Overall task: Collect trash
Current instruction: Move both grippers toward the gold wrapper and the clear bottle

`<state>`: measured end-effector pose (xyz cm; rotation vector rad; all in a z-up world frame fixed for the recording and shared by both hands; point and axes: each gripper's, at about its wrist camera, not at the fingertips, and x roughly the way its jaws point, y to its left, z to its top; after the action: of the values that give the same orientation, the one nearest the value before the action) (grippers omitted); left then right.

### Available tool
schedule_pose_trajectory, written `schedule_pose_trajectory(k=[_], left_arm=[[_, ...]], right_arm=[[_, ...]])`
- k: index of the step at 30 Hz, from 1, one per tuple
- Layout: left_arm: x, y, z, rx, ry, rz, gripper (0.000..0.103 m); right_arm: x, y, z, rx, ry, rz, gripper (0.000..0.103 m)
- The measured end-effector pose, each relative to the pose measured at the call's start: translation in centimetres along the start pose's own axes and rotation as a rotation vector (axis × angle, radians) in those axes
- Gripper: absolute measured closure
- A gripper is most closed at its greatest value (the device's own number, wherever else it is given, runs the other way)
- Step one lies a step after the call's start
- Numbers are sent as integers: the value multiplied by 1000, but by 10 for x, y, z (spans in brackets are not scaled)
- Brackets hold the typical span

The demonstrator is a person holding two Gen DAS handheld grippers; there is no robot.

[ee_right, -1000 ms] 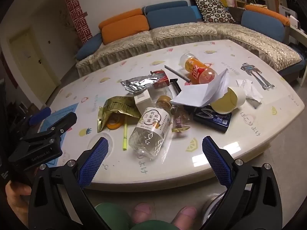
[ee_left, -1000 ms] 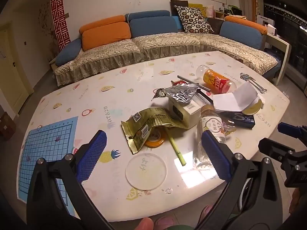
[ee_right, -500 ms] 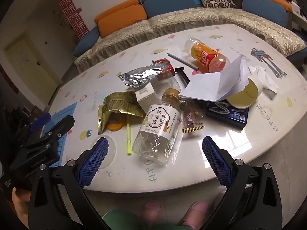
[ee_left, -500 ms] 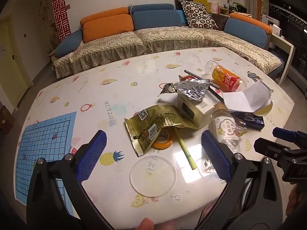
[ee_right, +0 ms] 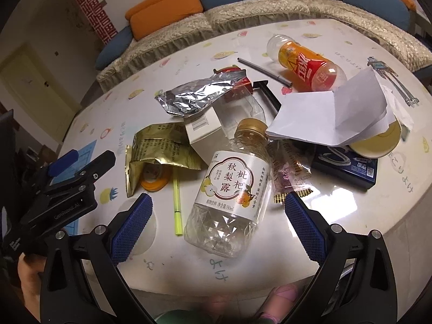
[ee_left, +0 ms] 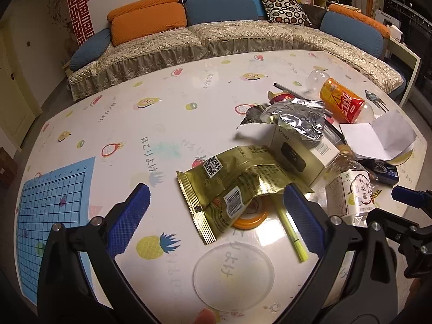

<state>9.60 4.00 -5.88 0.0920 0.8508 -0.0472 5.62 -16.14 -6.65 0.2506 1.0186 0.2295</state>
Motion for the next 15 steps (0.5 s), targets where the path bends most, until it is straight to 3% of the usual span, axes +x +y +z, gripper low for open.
schedule_pose_trajectory(k=[15], left_arm=[[18,3,0,-2,26,-15,7]], right_arm=[[19,-2,9,6,27,-10,6]])
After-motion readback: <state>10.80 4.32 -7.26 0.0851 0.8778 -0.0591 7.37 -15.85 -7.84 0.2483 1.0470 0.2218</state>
